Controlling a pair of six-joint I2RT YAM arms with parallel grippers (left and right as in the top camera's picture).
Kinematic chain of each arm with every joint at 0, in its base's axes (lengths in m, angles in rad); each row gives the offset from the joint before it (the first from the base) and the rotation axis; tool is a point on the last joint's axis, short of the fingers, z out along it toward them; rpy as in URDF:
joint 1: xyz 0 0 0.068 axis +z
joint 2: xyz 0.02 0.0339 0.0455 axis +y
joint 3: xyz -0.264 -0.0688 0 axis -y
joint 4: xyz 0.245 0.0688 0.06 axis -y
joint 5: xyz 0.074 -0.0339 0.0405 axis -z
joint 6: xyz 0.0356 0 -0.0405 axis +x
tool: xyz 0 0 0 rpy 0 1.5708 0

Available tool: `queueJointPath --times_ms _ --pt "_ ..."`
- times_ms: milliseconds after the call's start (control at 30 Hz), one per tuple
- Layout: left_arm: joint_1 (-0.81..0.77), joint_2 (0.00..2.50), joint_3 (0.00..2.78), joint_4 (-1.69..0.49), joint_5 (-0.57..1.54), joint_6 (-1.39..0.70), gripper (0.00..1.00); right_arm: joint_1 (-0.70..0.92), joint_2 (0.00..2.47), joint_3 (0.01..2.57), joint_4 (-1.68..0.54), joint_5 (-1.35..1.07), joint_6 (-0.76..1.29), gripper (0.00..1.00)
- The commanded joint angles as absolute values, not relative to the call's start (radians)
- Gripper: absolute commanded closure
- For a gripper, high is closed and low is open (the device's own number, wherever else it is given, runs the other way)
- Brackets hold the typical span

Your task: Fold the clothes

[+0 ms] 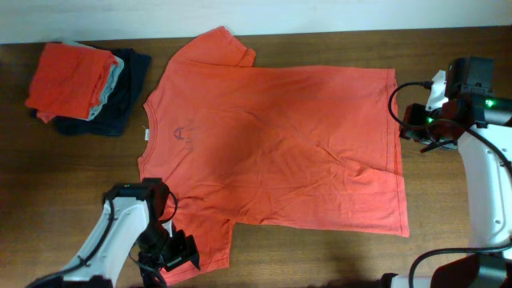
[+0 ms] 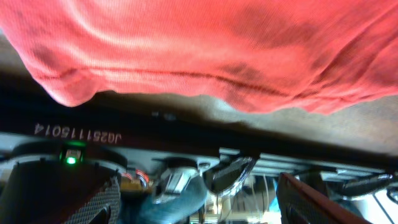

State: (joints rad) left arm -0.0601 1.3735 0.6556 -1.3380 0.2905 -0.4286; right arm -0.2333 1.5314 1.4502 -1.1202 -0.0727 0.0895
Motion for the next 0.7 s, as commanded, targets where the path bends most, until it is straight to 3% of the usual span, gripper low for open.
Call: queueJointPath --times_ms 0,300,467,667 --pt "-0.064 1.308 0.642 -1.314 0.262 -0.455 0.19 -0.237 1.534 1.465 -1.118 -0.079 0.082 0.45" --pt "-0.063 1.018 0.642 -1.261 0.192 -0.511 0.19 -0.237 1.534 1.465 -1.114 -0.079 0.082 0.45" --pt "-0.063 0.83 0.642 -1.267 0.111 -0.606 0.04 -0.237 1.534 1.465 -1.112 -0.09 0.081 0.45" --pt "-0.063 0.741 0.636 -1.28 0.03 -0.779 0.04 -0.237 1.534 1.465 -1.118 -0.105 0.081 0.45"
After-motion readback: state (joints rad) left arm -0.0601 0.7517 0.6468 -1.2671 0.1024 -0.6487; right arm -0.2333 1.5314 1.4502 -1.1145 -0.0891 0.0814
